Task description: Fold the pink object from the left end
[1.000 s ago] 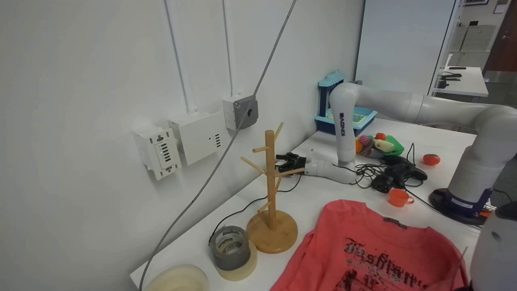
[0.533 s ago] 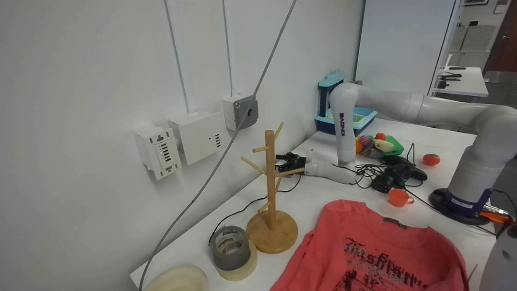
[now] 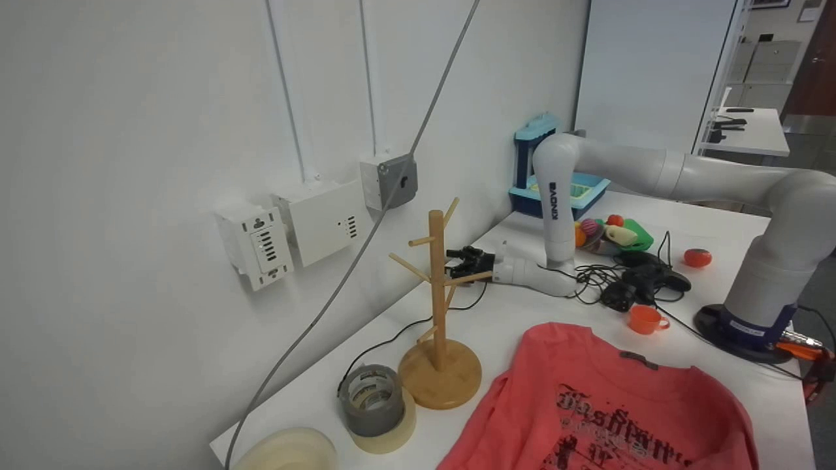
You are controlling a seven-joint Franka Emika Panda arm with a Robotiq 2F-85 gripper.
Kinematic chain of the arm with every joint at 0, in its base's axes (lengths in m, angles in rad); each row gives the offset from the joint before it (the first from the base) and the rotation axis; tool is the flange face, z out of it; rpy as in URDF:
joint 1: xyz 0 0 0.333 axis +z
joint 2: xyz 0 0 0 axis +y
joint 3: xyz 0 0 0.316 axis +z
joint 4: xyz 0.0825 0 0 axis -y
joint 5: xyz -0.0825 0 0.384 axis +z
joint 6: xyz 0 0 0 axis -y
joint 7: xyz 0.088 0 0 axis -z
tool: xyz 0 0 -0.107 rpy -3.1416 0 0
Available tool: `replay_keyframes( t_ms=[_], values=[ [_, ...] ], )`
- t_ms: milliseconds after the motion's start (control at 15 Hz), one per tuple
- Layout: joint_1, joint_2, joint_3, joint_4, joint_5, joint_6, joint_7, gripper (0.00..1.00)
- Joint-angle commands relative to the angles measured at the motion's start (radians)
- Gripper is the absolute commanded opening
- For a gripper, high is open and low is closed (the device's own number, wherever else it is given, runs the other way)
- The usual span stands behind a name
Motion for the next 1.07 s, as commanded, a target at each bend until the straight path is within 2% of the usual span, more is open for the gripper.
replay_keyframes(
  t_ms=[0,667,733,800,1000],
  values=[
    [0.008,0.050,-0.006,0.008,0.002,0.069,-0.026,1.00],
    [0.009,0.134,-0.035,0.070,-0.032,0.105,-0.022,0.98],
    [0.010,0.139,-0.037,0.075,-0.036,0.103,-0.022,0.84],
    [0.009,0.145,-0.038,0.078,-0.037,0.102,-0.023,0.74],
    [0.001,0.140,-0.034,0.077,-0.033,0.103,-0.023,0.54]
  ],
)
